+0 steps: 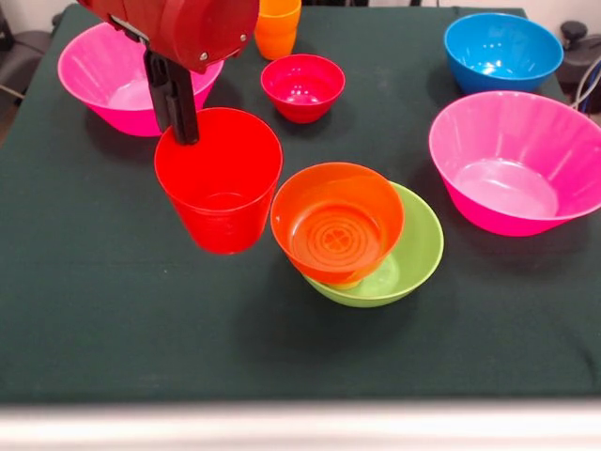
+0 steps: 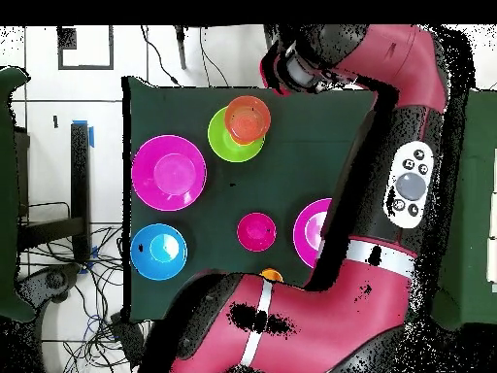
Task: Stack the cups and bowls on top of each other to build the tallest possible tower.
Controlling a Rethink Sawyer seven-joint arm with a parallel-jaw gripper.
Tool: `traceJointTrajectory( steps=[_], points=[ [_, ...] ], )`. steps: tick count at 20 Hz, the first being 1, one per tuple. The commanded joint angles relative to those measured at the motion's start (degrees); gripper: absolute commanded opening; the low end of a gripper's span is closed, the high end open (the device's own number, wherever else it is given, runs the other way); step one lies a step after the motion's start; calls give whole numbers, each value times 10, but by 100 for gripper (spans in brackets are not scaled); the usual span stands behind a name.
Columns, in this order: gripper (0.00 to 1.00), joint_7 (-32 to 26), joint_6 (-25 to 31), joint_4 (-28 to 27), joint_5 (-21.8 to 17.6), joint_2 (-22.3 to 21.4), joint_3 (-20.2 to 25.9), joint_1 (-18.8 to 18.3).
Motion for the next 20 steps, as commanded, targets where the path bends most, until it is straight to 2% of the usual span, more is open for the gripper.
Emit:
traceJointTrajectory(
  steps=[1, 7, 11, 20],
  points=[
    [0, -14, 28, 48, 0, -28, 29, -5],
    [0, -18, 41, 43, -1, -24, 28, 0],
    [0, -8, 34, 74, 1, -38, 26, 16],
    [0, 29, 31, 81, 3, -38, 20, 50]
  ],
)
